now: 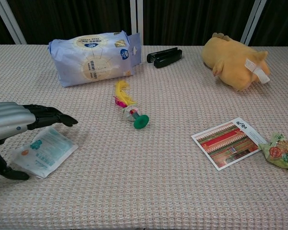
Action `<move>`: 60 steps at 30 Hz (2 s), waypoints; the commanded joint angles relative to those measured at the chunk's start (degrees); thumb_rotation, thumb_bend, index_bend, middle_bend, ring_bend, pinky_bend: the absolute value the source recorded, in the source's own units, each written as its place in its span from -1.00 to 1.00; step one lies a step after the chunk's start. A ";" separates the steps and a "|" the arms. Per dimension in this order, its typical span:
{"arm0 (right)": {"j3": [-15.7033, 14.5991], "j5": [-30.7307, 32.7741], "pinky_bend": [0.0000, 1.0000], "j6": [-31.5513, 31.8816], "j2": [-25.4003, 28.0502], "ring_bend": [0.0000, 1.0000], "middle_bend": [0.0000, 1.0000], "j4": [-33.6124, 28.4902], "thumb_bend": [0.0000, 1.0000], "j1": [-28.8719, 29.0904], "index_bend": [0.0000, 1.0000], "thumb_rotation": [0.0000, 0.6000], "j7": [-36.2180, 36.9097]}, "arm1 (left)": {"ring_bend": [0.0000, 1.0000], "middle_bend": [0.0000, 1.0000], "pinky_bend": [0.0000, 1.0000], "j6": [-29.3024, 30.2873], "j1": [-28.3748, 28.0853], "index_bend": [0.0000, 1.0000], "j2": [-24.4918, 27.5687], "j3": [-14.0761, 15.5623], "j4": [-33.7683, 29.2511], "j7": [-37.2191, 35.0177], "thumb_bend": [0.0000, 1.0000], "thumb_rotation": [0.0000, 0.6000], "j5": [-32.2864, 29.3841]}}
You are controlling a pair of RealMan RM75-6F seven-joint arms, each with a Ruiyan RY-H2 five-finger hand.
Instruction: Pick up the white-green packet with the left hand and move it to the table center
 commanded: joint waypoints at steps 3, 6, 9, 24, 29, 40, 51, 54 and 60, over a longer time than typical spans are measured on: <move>-0.13 0.35 -0.99 -0.23 -0.44 -1.00 -1.00 0.83 -0.41 -0.08 -1.00 1.00 0.67 | -0.71 -0.60 -0.63 -0.73 -0.52 -0.64 -0.59 -0.07 0.63 1.00 -0.79 1.00 -1.00; -0.21 0.34 -0.99 -0.55 -0.66 -1.00 -1.00 1.19 -0.41 0.09 -1.00 1.00 0.71 | -0.63 -0.49 -0.53 -1.17 -0.78 -0.51 -0.60 -0.05 0.74 1.12 -0.70 1.00 -1.63; -0.22 0.43 -0.98 -0.83 -0.89 -1.00 -1.00 1.45 -0.40 0.22 -1.00 1.00 0.59 | -0.51 -0.34 -0.39 -0.91 -0.92 -0.36 -0.69 0.01 0.75 1.19 -0.58 1.00 -1.62; -0.32 0.78 -0.98 -0.92 -1.11 -1.00 -1.00 2.00 -0.40 0.03 -1.00 1.00 0.54 | -0.03 0.22 0.12 1.88 -0.64 0.20 -2.14 0.73 2.34 0.57 -0.42 1.00 -0.39; -0.26 0.71 -0.98 -0.88 -1.04 -1.00 -1.00 1.90 -0.40 0.06 -1.00 1.00 0.39 | 0.04 0.29 0.17 4.62 -0.36 0.28 -2.08 0.69 2.34 -0.30 -0.39 1.00 1.36; -1.21 -0.55 -0.98 1.13 -0.17 -1.00 -0.99 2.26 -0.40 -1.40 -1.00 1.00 -0.93 | 0.05 0.30 0.19 5.21 -6.68 0.29 0.16 -7.49 -3.50 -4.86 -0.38 1.00 1.23; -0.77 -0.12 -0.98 0.57 0.42 -1.00 -0.99 1.19 -0.40 -1.28 -1.00 1.00 -1.46 | 0.06 0.32 0.20 -11.06 -25.18 0.31 -16.32 -20.61 7.79 -2.25 -0.38 1.00 -9.60; -0.36 0.10 -0.98 0.49 0.88 -1.00 -0.99 0.71 -0.40 -1.14 -1.00 1.00 -1.38 | 0.06 0.32 0.20 -14.54 -30.49 0.32 -21.73 -22.71 15.73 -3.50 -0.38 1.00 -11.12; -0.48 0.30 -0.98 0.17 1.67 -1.00 -1.00 1.09 -0.40 -1.37 -1.00 1.00 -1.74 | 0.06 0.32 0.20 -17.90 -38.04 0.32 -29.78 -24.74 30.62 -7.33 -0.37 1.00 -12.71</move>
